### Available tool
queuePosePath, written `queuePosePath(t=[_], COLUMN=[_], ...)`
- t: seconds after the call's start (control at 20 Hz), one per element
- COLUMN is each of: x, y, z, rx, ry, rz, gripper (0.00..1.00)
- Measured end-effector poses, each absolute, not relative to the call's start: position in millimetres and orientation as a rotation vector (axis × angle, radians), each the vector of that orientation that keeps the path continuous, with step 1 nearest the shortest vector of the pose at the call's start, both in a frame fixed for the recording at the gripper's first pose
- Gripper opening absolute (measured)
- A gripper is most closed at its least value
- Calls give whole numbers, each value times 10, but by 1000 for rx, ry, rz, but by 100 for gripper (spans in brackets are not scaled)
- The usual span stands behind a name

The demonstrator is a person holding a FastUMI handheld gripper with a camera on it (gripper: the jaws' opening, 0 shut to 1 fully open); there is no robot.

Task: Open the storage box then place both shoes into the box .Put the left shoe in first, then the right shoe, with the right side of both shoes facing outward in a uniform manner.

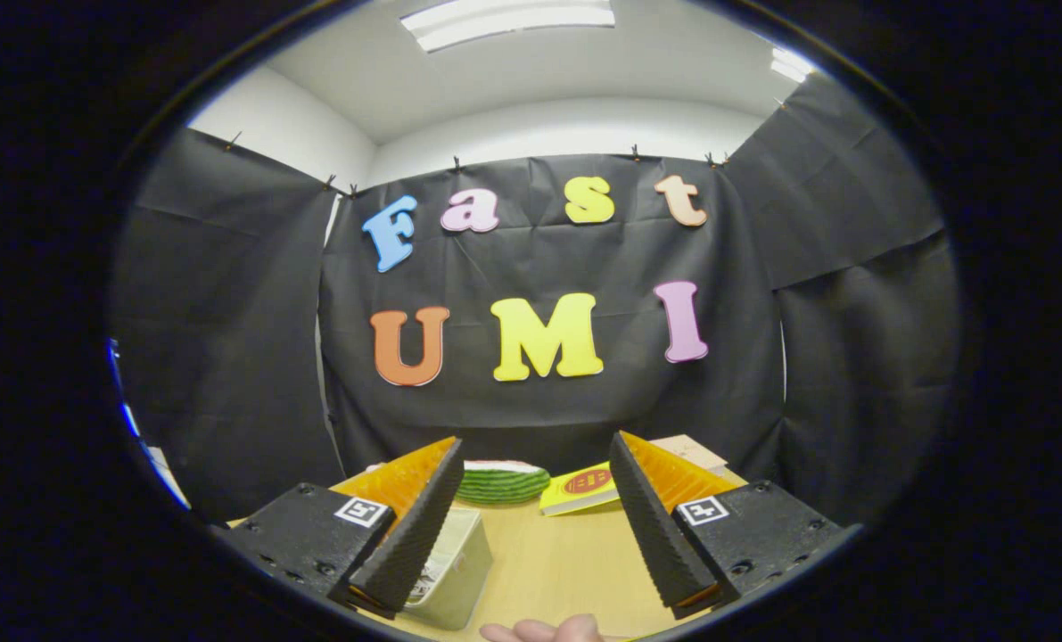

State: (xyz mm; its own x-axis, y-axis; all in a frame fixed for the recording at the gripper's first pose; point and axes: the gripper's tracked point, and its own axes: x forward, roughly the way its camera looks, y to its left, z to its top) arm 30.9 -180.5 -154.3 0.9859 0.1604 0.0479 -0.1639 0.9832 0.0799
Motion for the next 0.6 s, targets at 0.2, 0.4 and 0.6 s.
queuePosePath(t=[0.2,0.4,0.6], x=[140,64,101], y=[-1742,-1732,-1728], z=[-1766,-1870,-1846], rx=[67,92,74], ry=[-12,0,-16], rz=[187,181,164], gripper=[100,100,100])
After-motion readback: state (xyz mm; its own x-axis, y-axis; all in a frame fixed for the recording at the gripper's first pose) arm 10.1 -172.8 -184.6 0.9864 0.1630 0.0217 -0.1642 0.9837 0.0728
